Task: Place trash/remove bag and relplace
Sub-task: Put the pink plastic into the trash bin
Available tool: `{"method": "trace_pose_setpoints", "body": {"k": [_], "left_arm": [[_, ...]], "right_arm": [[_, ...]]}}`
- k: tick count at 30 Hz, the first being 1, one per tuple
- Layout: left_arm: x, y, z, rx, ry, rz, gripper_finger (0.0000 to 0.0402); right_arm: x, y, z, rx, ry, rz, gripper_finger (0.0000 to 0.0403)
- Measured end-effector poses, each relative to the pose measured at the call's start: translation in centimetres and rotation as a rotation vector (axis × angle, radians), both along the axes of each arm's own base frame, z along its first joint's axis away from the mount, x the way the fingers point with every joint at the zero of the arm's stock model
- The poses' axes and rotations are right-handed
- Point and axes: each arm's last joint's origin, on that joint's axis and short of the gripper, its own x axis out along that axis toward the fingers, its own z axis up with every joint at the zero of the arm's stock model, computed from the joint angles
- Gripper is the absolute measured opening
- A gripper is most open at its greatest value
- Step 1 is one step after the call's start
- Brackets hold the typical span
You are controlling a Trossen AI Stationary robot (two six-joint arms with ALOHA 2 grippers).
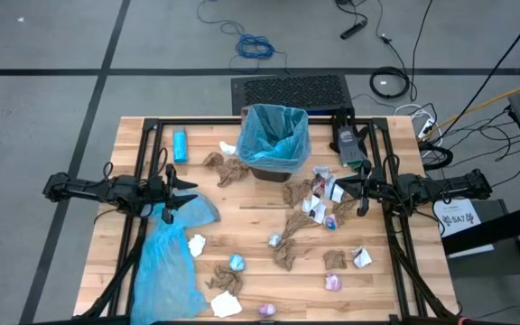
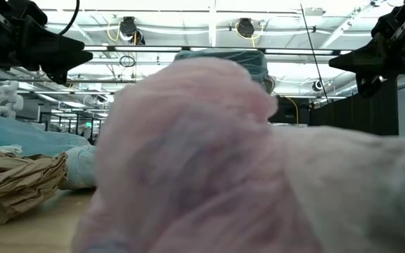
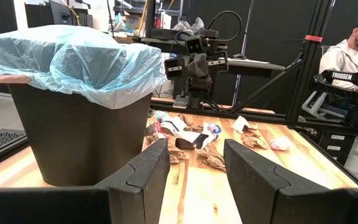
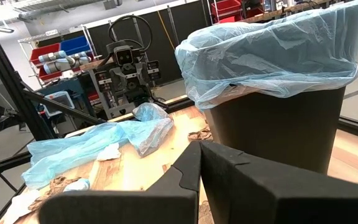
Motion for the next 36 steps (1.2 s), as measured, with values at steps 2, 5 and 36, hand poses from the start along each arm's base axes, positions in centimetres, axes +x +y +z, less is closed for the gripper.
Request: {"method": "trace_pose_setpoints", "body": {"k": [2,5,36], "left_arm": [[0.0,0.0,0.0,0.0,0.0,0.0,0.0157],[0.0,0.0,0.0,0.0,0.0,0.0,0.0157],[0.0,0.0,0.0,0.007,0.001,0.0,0.0157]], "right_arm": [[0.0,0.0,0.0,0.0,0.001,0.0,0.0],[0.0,0.0,0.0,-0.01,0.003,0.0,0.0],[4.1,0.9,12.0,0.087,0.817,-0.02,0.0]]}}
